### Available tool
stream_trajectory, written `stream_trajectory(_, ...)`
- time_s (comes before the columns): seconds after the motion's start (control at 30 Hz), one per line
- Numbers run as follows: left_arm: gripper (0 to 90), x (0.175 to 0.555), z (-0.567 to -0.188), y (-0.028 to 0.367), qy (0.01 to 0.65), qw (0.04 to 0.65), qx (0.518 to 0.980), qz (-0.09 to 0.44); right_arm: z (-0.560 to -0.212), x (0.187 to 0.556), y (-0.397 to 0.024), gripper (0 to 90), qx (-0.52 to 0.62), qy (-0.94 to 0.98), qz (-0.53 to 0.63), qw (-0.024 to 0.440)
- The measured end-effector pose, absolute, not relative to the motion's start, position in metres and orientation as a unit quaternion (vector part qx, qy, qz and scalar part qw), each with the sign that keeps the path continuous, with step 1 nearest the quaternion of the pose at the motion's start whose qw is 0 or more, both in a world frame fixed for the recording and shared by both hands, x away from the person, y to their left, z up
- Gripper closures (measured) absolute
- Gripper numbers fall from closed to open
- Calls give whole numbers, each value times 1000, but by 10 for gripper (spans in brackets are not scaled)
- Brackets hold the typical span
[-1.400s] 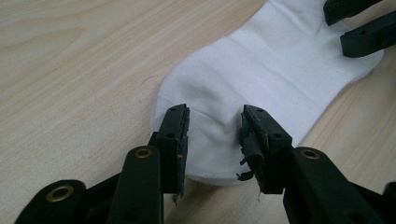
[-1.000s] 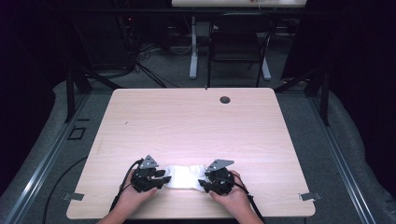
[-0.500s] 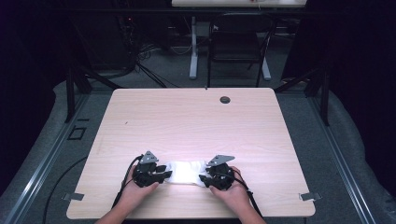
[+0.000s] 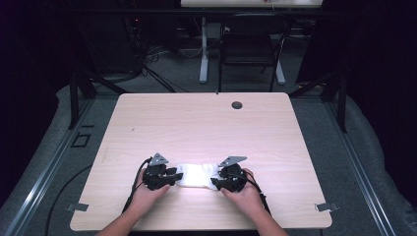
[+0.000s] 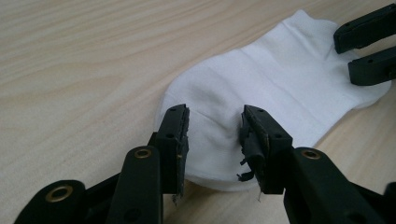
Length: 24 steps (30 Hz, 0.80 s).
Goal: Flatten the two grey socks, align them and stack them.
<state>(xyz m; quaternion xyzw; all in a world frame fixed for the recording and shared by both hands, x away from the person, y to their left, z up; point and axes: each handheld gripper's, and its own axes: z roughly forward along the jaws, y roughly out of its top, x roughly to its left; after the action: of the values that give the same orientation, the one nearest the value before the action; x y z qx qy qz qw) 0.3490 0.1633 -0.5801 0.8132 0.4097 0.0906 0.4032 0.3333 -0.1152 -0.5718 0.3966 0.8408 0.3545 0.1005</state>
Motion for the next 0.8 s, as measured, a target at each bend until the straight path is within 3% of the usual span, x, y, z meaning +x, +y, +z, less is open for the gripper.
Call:
stream_trajectory(0.3,613,362,-582,160,417,413,804,97,-572,353,-120,581,404,837,355,99)
stream_trajectory(0.8,607,357,-582,159,405,406,811,113,-577,352,-123,573,406,825,379,108)
